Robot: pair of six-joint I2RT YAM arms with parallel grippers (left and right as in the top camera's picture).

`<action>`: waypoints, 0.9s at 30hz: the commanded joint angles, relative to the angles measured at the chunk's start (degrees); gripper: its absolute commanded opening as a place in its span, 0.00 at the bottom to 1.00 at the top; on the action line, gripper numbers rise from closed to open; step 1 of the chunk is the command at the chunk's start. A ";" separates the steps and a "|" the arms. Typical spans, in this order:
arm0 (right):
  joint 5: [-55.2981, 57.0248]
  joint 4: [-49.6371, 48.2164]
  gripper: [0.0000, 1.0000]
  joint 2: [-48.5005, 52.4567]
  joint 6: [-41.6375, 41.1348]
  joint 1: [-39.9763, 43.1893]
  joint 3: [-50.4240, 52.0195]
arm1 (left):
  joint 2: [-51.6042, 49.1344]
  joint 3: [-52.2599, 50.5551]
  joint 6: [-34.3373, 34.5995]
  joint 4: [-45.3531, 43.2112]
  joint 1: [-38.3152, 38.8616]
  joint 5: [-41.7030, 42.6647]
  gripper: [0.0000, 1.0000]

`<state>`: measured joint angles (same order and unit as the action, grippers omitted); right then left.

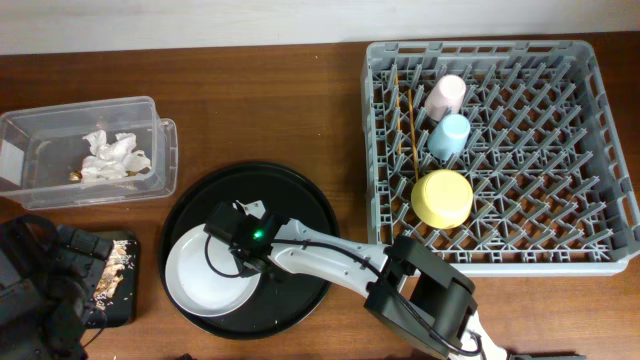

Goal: Sort waste into correct bins and load items into the dishwasher rack
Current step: 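Reach the right gripper to the white plate rim and grasp, then carry the white plate to the rack's back and stand it upright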

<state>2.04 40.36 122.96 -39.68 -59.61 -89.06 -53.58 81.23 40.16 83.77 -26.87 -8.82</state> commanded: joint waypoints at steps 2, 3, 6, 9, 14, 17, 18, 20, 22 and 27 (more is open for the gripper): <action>1.29 1.42 0.04 0.00 -0.22 1.44 -1.20 | 0.09 0.52 0.33 -0.09 -0.31 0.00 0.99; 1.60 3.43 0.04 -0.70 -0.22 2.73 -2.80 | 0.09 0.52 0.33 -0.09 -0.31 0.00 0.99; 5.33 11.19 0.04 -4.57 0.24 8.76 -9.01 | 0.09 0.52 0.33 -0.11 -0.31 0.00 0.99; 9.57 21.49 0.04 -10.14 6.73 19.08 -18.58 | 0.09 0.52 0.33 -0.09 -0.31 0.00 1.00; 19.78 28.48 0.04 -16.59 14.67 36.37 -24.65 | 0.09 0.52 0.35 -0.09 -0.31 0.00 0.99; 29.64 29.44 0.04 -16.35 14.62 41.22 -24.63 | 0.09 0.52 0.35 -0.11 -0.31 0.00 0.99; 33.51 28.85 0.04 -15.89 14.62 41.66 -24.61 | 0.09 0.52 0.33 -0.09 -0.31 0.00 0.99; 38.93 26.49 0.04 -14.95 14.60 41.57 -24.50 | 0.09 0.52 0.33 -0.11 -0.31 0.00 0.99; 43.04 23.65 0.04 -12.90 14.58 41.59 -24.48 | 0.09 0.52 0.33 -0.11 -0.31 0.02 0.99; 47.50 18.69 0.04 -6.71 14.62 41.51 -24.46 | 0.09 0.52 0.35 -0.11 -0.31 0.00 0.99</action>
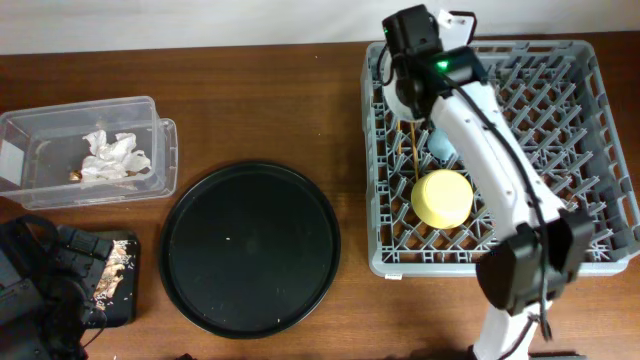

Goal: Sort waste into correct bins and load items into the dishwasher rack
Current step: 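Carry the white plate to the rack's back and stand it upright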

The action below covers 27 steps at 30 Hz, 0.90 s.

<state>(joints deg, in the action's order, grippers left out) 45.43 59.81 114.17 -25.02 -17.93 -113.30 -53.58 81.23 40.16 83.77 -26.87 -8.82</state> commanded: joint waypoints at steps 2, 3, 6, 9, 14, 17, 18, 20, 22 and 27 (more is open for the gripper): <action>4.13 -1.68 0.04 3.98 -0.07 -1.07 -0.22 | 0.09 0.52 0.33 -0.11 -0.31 0.00 0.99; 4.13 -1.84 0.04 4.35 -0.07 -1.64 -0.22 | 0.09 0.52 0.33 -0.11 -0.31 0.00 1.00; 3.80 -2.05 0.04 4.83 -0.04 -4.68 -0.22 | 0.09 0.52 0.35 -0.11 -0.31 0.00 1.00; 2.67 -2.01 0.32 4.83 -0.02 -7.87 -0.24 | 0.09 0.52 0.35 -0.09 -0.31 0.00 1.00; -0.04 7.08 0.98 -2.36 -1.36 -15.96 -0.31 | 0.09 0.52 0.35 -0.09 -0.31 0.00 0.99; -12.61 15.93 0.98 -9.46 -5.77 -16.90 -0.31 | 0.09 0.52 0.35 -0.11 -0.31 0.00 0.99; -19.43 19.15 0.98 -12.74 -5.73 -16.41 -0.31 | 0.09 0.52 0.33 -0.11 -0.31 0.00 0.99; -25.68 23.76 0.98 -17.29 -5.75 -16.13 -0.31 | 0.09 0.52 0.33 -0.11 -0.31 0.00 0.99; -28.20 29.35 0.98 -22.47 -6.01 -16.24 -0.28 | 0.09 0.52 0.33 -0.11 -0.31 0.00 1.00; -36.89 37.53 0.98 -35.12 -6.54 -16.24 1.92 | 0.09 0.52 0.33 -0.11 -0.31 0.00 0.99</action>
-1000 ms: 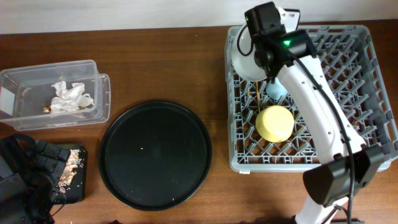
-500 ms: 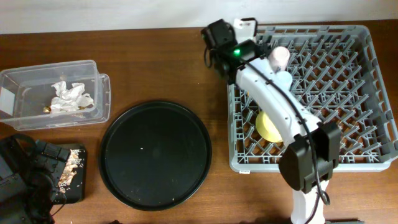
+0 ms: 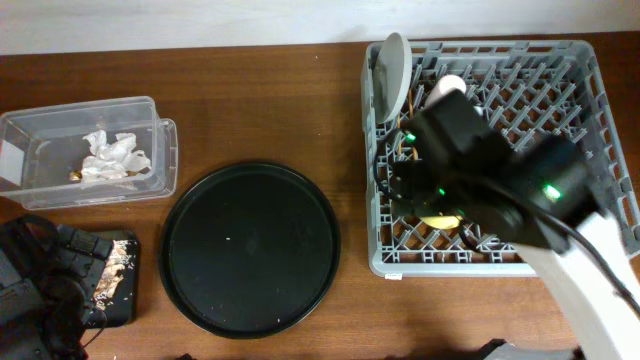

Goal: Sort waste into correct bins and load items into the dishwasher rack

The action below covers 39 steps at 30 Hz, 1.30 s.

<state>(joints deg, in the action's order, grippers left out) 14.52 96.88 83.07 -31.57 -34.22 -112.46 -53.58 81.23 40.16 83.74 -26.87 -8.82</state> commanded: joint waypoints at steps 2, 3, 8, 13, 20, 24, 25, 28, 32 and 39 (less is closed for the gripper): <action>-8.76 0.46 0.98 -8.72 0.04 0.07 2.86 | 0.09 0.52 0.33 -0.09 -0.31 0.00 0.99; -8.76 0.44 0.98 -9.79 0.02 0.07 2.86 | 0.09 0.52 0.35 -0.09 -0.31 0.00 0.99; -8.74 0.44 0.98 -10.73 0.00 0.07 2.86 | 0.09 0.52 0.35 -0.09 -0.31 0.00 0.99; -8.46 0.44 0.98 -10.45 5.27 0.07 2.86 | 0.09 0.52 0.33 -0.09 -0.31 0.00 0.99; -8.11 -6.56 0.98 -26.75 5.88 9.31 14.43 | 0.09 0.52 0.33 -0.09 -0.31 0.02 1.00; -14.71 -28.22 0.98 -48.63 14.64 18.34 38.64 | 0.09 0.52 0.33 -0.07 -0.31 0.00 0.99; -15.41 -33.90 0.98 -54.86 15.52 19.76 45.62 | 0.09 0.52 0.35 -0.07 -0.31 0.00 0.99; -15.39 -43.52 0.98 -67.60 15.52 22.21 61.16 | 0.09 0.52 0.35 -0.07 -0.31 0.00 0.99; -18.08 -59.80 0.99 -81.83 15.50 24.59 83.69 | 0.09 0.52 0.35 -0.09 -0.31 0.00 0.99; -21.81 -90.16 0.98 -82.86 15.50 24.50 106.33 | 0.09 0.52 0.35 -0.09 -0.31 0.00 0.99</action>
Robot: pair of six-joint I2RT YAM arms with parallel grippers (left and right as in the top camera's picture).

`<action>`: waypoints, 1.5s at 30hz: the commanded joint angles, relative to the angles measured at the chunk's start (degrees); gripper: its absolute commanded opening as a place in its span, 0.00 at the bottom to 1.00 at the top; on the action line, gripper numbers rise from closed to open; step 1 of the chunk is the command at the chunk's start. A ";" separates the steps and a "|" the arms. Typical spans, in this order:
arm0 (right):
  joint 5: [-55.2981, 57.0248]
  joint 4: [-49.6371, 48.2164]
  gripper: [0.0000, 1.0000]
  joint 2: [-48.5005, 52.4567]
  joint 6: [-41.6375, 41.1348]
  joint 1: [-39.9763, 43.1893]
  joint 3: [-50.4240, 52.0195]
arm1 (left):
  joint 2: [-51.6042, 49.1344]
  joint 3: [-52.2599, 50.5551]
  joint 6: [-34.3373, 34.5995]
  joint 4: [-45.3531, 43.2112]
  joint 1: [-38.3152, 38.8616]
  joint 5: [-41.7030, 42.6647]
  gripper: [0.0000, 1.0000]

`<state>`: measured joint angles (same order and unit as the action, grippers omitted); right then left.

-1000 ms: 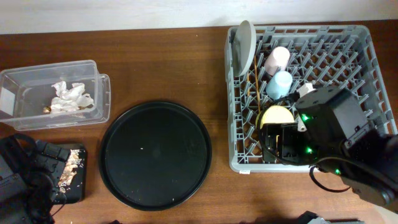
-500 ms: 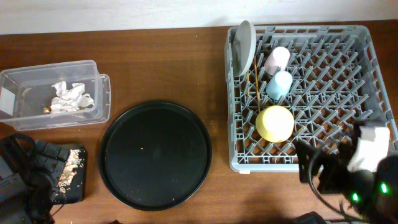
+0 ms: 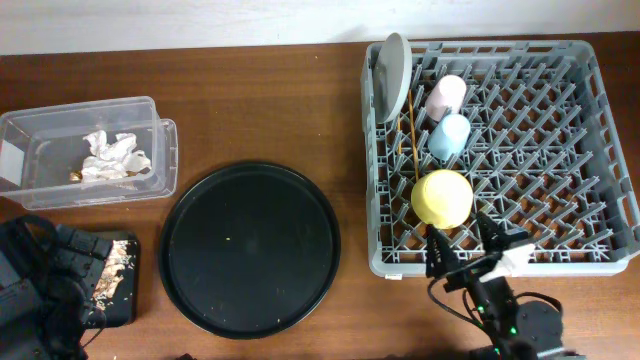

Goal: Sort waste into correct bins and load items into the dishwasher rack

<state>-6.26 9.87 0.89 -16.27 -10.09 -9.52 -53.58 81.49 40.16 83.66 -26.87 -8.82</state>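
The grey dishwasher rack (image 3: pixel 560 150) fills the right of the overhead view. A white plate (image 3: pixel 392 62) stands on edge in its far left corner. Beside it lie a pink cup (image 3: pixel 445 95), a blue cup (image 3: pixel 449 135), a yellow bowl (image 3: pixel 442 197) and thin chopsticks (image 3: pixel 411 130). My right gripper (image 3: pixel 468 243) is open and holds nothing, at the rack's front edge just below the yellow bowl. The left arm (image 3: pixel 30 290) is a dark mass at the lower left, and its fingers cannot be made out.
A round black tray (image 3: pixel 250 248) with a few crumbs lies mid-table. A clear plastic bin (image 3: pixel 150 120) at the far left holds crumpled tissue. A black bin (image 3: pixel 118 285) with food scraps sits at the lower left, next to the left arm.
The right arm was over the middle of the rack, covering the yellow bowl. It is now at the table's front edge with its gripper open. The plate stands where it was.
My right gripper was at the white plate on the black tray. Then the tray was bare and the gripper was at the rack's far left corner. Then the plate stood on edge there with the arm over the rack. Now the arm is near the front edge.
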 commanded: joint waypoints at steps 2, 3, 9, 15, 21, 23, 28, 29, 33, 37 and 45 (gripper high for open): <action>-1.03 -9.81 0.98 -0.68 0.20 0.37 7.72 | 0.09 0.26 0.33 0.00 -0.31 0.00 0.99; -0.59 -12.17 0.98 -0.68 0.20 0.37 9.29 | 0.09 0.26 0.33 0.00 -0.31 0.00 1.00; 3.56 -9.64 0.99 -0.68 10.16 1.22 9.20 | 0.09 0.26 0.35 0.00 -0.31 0.00 0.99; 6.93 -5.20 0.98 -0.68 12.02 7.28 9.20 | 0.09 0.26 0.35 0.02 -0.31 0.00 0.99; 6.93 -5.20 0.98 -0.68 12.00 7.58 9.20 | 0.09 0.26 0.35 0.02 -0.31 0.00 1.00; 6.93 -5.20 0.98 -0.61 12.00 7.58 9.20 | 0.09 0.26 0.33 0.02 -0.31 0.00 1.00; 6.93 -5.20 0.98 -0.57 12.00 7.58 9.20 | 0.09 0.26 0.33 0.00 -0.31 0.00 0.99; 6.93 -5.20 0.98 -0.57 12.00 7.58 9.20 | 0.09 0.26 0.33 0.00 -0.31 0.00 0.99; 6.93 -5.20 0.98 -0.57 12.00 7.58 9.20 | 0.09 0.26 0.33 0.02 -0.04 0.00 0.99; 6.93 -5.20 0.98 -0.57 12.00 7.58 9.20 | 0.07 -0.26 -2.05 6.73 -0.02 -2.56 0.99; 6.93 -5.20 0.98 -0.59 12.00 7.58 9.20 | 9.62 -26.58 -12.94 -21.84 15.10 4.50 0.99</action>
<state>0.01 4.45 0.80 -4.47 -2.96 -0.73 -49.04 66.00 36.38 73.54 -18.31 -9.04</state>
